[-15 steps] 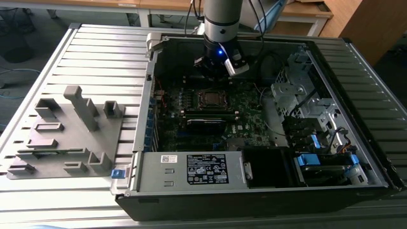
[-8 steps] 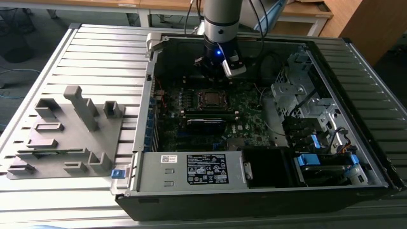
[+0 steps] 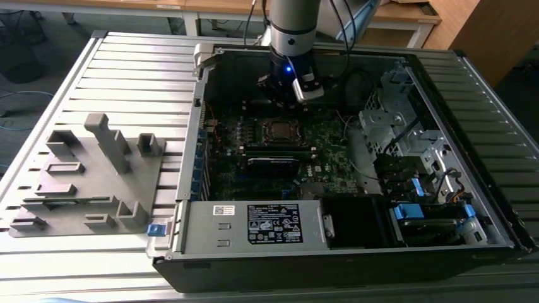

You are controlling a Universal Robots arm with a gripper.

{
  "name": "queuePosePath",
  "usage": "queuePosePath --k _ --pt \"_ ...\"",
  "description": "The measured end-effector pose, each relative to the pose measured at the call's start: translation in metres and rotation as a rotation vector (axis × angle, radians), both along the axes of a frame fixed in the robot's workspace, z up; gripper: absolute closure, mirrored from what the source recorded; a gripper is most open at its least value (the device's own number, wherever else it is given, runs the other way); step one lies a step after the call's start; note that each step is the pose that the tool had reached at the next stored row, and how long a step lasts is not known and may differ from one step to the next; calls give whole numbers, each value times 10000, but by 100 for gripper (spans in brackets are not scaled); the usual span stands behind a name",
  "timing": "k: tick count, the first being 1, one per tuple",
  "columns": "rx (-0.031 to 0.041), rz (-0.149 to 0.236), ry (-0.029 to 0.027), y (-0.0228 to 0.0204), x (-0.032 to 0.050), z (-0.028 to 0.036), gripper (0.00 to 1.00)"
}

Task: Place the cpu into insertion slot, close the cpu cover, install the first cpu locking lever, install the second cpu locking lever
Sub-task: 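Install the first cpu locking lever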

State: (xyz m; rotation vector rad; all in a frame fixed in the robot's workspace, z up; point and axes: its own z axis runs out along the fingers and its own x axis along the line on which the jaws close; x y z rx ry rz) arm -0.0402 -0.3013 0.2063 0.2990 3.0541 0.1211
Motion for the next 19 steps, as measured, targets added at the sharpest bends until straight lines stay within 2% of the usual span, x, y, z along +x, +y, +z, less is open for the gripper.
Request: queuePosePath --k 5,10,19 --pt "0 -227 0 6 0 -2 89" --pt "1 -285 -9 7 0 -10 89" --pt "3 -293 -114 7 -1 -26 89"
